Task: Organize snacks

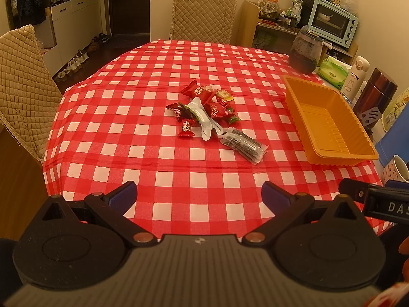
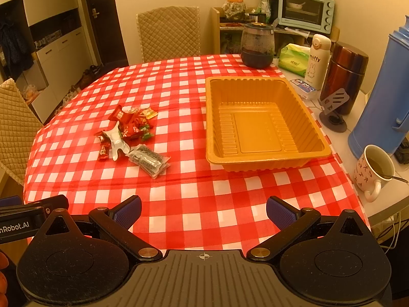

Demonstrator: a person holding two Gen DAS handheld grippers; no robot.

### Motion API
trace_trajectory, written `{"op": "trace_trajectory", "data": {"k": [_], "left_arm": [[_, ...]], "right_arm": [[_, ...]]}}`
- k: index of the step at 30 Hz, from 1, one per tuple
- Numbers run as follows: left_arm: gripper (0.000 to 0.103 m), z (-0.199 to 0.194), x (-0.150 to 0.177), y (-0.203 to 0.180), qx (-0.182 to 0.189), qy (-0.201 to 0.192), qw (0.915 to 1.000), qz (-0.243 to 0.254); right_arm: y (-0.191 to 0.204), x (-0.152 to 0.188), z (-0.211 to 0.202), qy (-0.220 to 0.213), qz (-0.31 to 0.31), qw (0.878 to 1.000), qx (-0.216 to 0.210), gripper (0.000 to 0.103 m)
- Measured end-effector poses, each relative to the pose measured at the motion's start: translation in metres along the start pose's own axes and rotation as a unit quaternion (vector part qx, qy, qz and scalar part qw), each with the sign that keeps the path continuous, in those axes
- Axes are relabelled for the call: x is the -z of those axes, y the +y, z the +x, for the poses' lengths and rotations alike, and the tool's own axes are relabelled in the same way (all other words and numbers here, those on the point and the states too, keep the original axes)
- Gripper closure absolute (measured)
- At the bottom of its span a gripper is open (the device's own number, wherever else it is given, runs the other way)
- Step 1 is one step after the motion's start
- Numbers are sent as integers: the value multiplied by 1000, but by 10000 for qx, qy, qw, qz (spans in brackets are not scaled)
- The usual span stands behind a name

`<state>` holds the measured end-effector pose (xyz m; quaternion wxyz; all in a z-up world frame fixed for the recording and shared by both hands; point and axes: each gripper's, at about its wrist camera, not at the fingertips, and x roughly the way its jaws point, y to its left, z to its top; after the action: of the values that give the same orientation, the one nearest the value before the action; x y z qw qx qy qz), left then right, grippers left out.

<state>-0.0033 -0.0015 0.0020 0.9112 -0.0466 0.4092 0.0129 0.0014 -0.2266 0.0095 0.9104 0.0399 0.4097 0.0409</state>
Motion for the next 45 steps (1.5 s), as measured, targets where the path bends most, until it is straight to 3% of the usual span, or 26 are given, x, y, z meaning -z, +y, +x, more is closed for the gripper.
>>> {"op": "trace_trajectory", "data": {"k": [25, 31, 40, 43, 45], "left_arm": [[0, 21, -12, 20, -16, 44, 9999, -125], [0, 46, -21, 43, -63, 18, 9998, -166], [0, 85, -39, 69, -124, -183, 9996, -167], [0, 97, -43, 71, -47, -229, 9997, -59], [0, 106, -46, 71, 32, -221, 9997, 4]], "right_arm": [[8, -9, 21, -155, -103, 9997, -160, 0], [17, -12, 44, -186, -257, 9976, -612, 0], [43, -23, 96, -197, -756, 9925, -937, 1], [53, -27, 118, -163, -1012, 9894, -1033, 12], [59, -30, 135, -111, -1204, 9870, -1064, 13]]}}
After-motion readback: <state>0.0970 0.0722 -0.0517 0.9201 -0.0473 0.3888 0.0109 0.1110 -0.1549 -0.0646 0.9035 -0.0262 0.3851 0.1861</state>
